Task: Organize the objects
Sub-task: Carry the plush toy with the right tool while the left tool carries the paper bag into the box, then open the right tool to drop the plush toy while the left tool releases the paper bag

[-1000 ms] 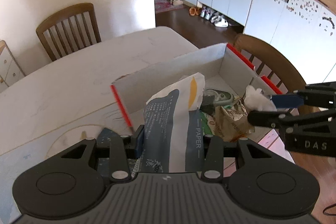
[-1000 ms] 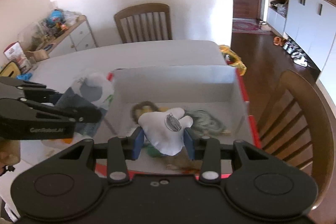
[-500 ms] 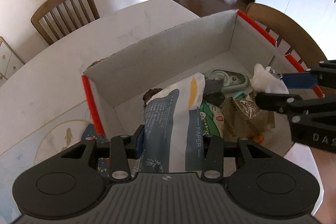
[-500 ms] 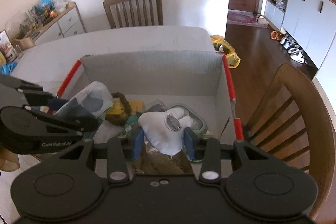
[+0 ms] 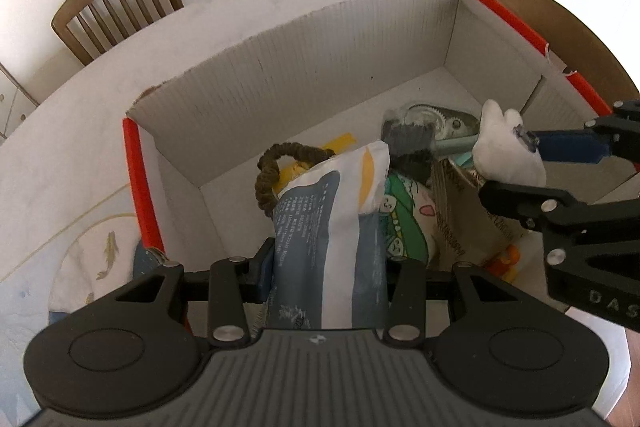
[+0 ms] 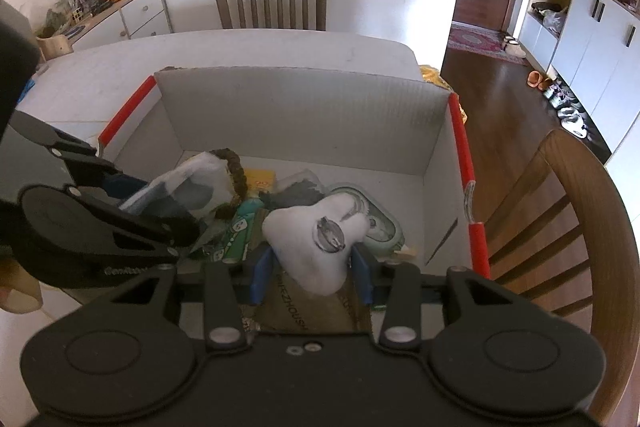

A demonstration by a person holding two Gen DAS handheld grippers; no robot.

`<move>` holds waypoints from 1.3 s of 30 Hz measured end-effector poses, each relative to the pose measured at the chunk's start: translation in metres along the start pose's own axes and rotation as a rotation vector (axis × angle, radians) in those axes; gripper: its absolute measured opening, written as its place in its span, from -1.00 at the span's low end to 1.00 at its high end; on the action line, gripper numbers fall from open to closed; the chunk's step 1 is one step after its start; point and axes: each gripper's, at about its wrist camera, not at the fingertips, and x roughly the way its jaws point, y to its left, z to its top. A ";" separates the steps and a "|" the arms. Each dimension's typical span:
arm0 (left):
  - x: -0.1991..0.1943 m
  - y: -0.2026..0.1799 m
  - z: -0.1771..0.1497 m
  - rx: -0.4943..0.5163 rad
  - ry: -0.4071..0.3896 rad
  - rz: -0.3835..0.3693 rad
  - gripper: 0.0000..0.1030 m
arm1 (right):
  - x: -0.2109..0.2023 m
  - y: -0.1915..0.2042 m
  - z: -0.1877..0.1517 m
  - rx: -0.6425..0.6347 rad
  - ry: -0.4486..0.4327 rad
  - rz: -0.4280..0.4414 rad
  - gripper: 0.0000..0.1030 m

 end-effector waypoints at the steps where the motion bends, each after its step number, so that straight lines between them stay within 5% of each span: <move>1: 0.000 0.000 0.000 0.002 0.003 -0.002 -0.18 | 0.000 0.000 0.000 0.001 0.001 0.001 -0.18; 16: -0.007 -0.003 -0.009 -0.016 -0.031 -0.065 0.16 | -0.015 -0.009 -0.001 0.012 -0.007 0.014 0.03; 20: -0.016 0.000 -0.012 -0.038 -0.059 -0.049 0.45 | -0.022 -0.010 -0.002 0.014 -0.019 0.022 0.05; 39: -0.080 0.027 -0.037 -0.083 -0.203 -0.109 0.53 | -0.071 0.008 -0.002 0.083 -0.120 0.034 0.21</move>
